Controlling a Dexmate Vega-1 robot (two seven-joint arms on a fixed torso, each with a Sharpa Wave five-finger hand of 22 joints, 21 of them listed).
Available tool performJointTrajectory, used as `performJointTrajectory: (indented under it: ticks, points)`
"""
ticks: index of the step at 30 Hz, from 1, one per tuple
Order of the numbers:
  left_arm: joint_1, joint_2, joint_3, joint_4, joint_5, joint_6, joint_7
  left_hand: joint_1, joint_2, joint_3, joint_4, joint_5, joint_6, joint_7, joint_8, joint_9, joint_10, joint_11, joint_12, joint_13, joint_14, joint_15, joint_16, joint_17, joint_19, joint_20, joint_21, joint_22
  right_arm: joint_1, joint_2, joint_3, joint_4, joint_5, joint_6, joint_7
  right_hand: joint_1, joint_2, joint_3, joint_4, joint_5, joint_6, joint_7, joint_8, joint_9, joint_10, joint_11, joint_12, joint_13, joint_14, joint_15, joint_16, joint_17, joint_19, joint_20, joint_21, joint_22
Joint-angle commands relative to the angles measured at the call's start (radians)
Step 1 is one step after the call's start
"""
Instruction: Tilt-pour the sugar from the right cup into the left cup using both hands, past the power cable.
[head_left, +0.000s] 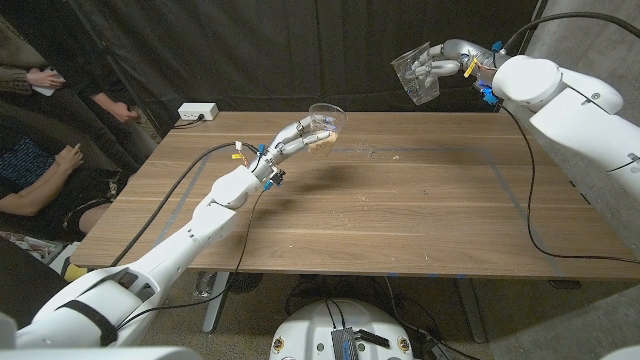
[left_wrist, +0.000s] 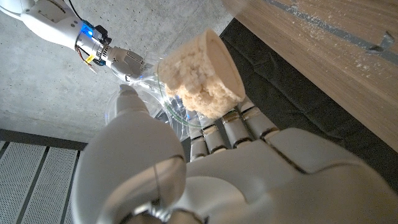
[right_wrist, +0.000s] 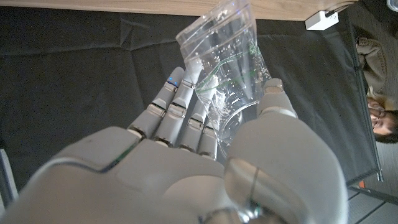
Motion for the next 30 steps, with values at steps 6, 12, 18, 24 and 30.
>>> performJointTrajectory:
  ticks: [6, 12, 18, 24, 30]
  points:
    - [-0.001, 0.01, -0.013, -0.017, -0.022, 0.005, -0.01, 0.001, 0.009, -0.005, -0.002, 0.001, -0.003, 0.005, 0.005, 0.0, 0.005, -0.001, 0.006, 0.002, 0.005, -0.128, 0.0, 0.004, 0.002, -0.036, 0.005, 0.003, -0.207, 0.05, 0.115, 0.057, 0.124, 0.235, -0.258, 0.037, 0.03, 0.019, 0.005, 0.005, 0.028, -0.025, 0.01, 0.004, 0.013, 0.0, 0.0, 0.004, 0.013, -0.148, 0.006, 0.003, 0.006, -0.072, 0.006, 0.003]
    - [0.004, 0.018, -0.023, -0.029, -0.037, 0.012, -0.012, 0.001, 0.009, -0.006, -0.001, 0.001, -0.004, 0.005, 0.004, -0.001, 0.001, -0.003, 0.005, 0.002, 0.005, -0.127, 0.0, 0.004, 0.001, -0.037, 0.005, 0.003, -0.247, 0.073, 0.121, 0.08, 0.131, 0.297, -0.31, 0.039, 0.029, 0.019, 0.005, 0.005, 0.03, -0.026, 0.012, 0.006, 0.013, -0.001, -0.001, 0.006, 0.016, -0.148, 0.005, 0.003, 0.006, -0.073, 0.007, 0.003]
    - [0.013, 0.035, -0.035, -0.044, -0.037, 0.016, -0.006, 0.001, 0.009, -0.007, -0.001, 0.001, -0.004, 0.006, 0.005, -0.001, 0.004, -0.002, 0.005, 0.0, 0.004, -0.128, 0.0, 0.004, 0.0, -0.037, 0.005, 0.003, -0.279, 0.099, 0.121, 0.109, 0.138, 0.361, -0.346, 0.04, 0.028, 0.02, 0.005, 0.004, 0.032, -0.029, 0.012, 0.007, 0.016, -0.002, -0.001, 0.006, 0.02, -0.148, 0.005, 0.004, 0.006, -0.073, 0.007, 0.002]
    - [0.029, 0.043, -0.049, -0.059, -0.063, 0.028, -0.004, 0.002, 0.01, -0.007, -0.001, 0.001, -0.002, 0.005, 0.006, -0.001, 0.006, -0.001, 0.007, 0.0, 0.005, -0.126, 0.0, 0.004, 0.001, -0.037, 0.005, 0.003, -0.304, 0.133, 0.121, 0.148, 0.132, 0.451, -0.386, 0.042, 0.029, 0.021, 0.005, 0.004, 0.039, -0.028, 0.015, 0.008, 0.024, -0.005, -0.002, 0.004, 0.024, -0.148, 0.004, 0.004, 0.006, -0.072, 0.008, 0.002]
    - [0.044, 0.057, -0.062, -0.082, -0.057, 0.032, 0.014, 0.002, 0.01, -0.008, 0.0, 0.001, 0.0, 0.008, 0.007, -0.001, 0.004, -0.003, 0.006, 0.0, 0.005, -0.126, 0.0, 0.004, 0.002, -0.036, 0.006, 0.003, -0.32, 0.154, 0.118, 0.186, 0.131, 0.523, -0.396, 0.044, 0.028, 0.023, 0.005, 0.004, 0.041, -0.029, 0.017, 0.009, 0.028, -0.008, -0.002, 0.006, 0.03, -0.148, 0.003, 0.004, 0.005, -0.072, 0.009, 0.002]
